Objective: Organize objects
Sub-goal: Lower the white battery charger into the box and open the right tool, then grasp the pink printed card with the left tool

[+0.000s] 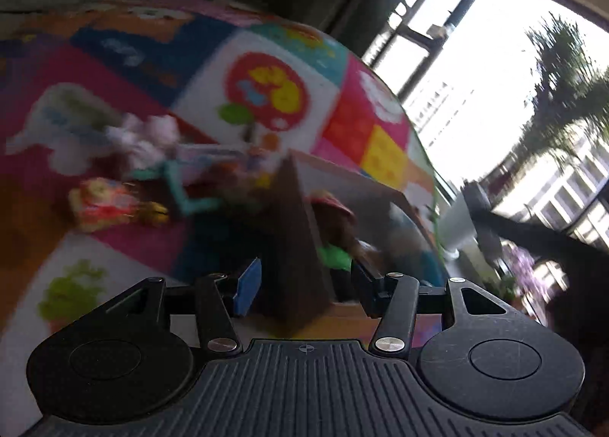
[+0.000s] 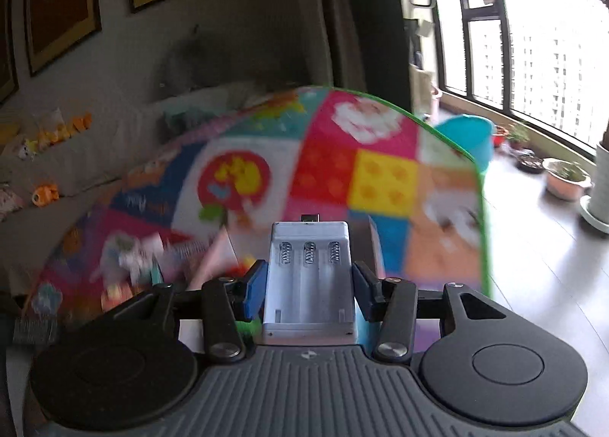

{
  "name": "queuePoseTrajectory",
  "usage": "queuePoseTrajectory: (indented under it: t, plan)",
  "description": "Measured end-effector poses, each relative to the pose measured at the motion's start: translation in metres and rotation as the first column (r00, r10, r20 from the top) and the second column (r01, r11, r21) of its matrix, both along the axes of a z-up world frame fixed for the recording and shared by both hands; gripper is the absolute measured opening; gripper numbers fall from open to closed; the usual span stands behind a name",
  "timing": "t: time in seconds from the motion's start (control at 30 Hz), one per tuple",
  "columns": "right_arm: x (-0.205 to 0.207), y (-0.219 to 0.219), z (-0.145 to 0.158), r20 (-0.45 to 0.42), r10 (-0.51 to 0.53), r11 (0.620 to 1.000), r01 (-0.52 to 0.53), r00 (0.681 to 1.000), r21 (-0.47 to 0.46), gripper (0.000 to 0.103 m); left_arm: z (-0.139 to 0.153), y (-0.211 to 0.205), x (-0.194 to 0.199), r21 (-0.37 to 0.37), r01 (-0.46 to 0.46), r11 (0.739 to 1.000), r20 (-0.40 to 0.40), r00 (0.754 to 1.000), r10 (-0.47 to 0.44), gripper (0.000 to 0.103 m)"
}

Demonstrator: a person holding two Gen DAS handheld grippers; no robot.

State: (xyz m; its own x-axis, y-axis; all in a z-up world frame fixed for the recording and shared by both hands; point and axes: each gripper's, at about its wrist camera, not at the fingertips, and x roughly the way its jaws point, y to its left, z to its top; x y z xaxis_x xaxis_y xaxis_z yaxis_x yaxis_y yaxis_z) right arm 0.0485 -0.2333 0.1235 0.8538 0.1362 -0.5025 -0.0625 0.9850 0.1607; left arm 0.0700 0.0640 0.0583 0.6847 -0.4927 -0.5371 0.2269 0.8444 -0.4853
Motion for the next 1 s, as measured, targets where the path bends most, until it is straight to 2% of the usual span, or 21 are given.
queuePoseTrajectory:
  t: [0.07,0.13,0.3,0.37,0.5,0.63,0.7,0.8,0.9,0.93,1.0]
  plan:
    - [0.039,0.010,0.004,-0.046,0.007,1.000,-0.008,0.999,-0.022,0.055,-0.002,0.015,-0.003,0.012,-0.020,1.000,-0.001,1.000,0.020,0.057]
    - [0.064,0.017,0.002,-0.082,-0.036,0.998,0.032,0.996,-0.046,0.056,-0.006,0.032,-0.008,0.036,-0.032,0.999,-0.005,0.999,0.033,0.057]
    - [0.052,0.019,-0.001,-0.084,-0.035,0.999,0.037,0.996,0.025,0.059,-0.032,0.068,-0.005,0.070,-0.088,0.994,-0.053,0.994,0.092,0.056]
    - [0.049,0.023,-0.004,-0.109,-0.033,0.999,0.037,0.994,0.038,0.059,-0.042,0.076,0.000,0.055,-0.119,0.991,-0.044,0.992,0.122,0.056]
    - [0.055,0.045,-0.007,-0.181,0.009,0.999,-0.001,0.983,0.045,0.059,-0.061,0.091,0.002,-0.008,-0.201,0.980,0.026,0.979,0.201,0.052]
    - [0.081,0.072,-0.005,-0.247,0.044,0.992,-0.014,0.968,0.122,0.064,-0.078,0.107,-0.001,-0.070,-0.267,0.961,0.047,0.961,0.271,0.051]
    - [0.104,0.092,-0.007,-0.264,0.055,0.993,-0.024,0.963,0.120,0.065,-0.082,0.115,-0.002,-0.123,-0.279,0.952,0.036,0.958,0.285,0.047]
    - [0.142,0.136,-0.015,-0.266,0.059,0.998,-0.050,0.962,0.038,0.065,-0.081,0.115,-0.003,-0.134,-0.270,0.953,0.053,0.959,0.279,0.047]
    - [0.177,0.187,-0.038,-0.228,0.029,0.990,-0.059,0.973,-0.126,0.065,-0.081,0.114,-0.001,-0.129,-0.270,0.954,0.037,0.960,0.277,0.047]
    - [0.189,0.202,-0.048,-0.227,0.016,0.985,-0.055,0.974,-0.166,0.063,-0.080,0.116,0.004,-0.132,-0.272,0.953,0.002,0.961,0.275,0.046]
    - [0.210,0.227,-0.068,-0.240,-0.011,0.972,-0.046,0.971,-0.232,0.051,-0.074,0.125,0.013,-0.157,-0.266,0.951,-0.031,0.964,0.265,0.046]
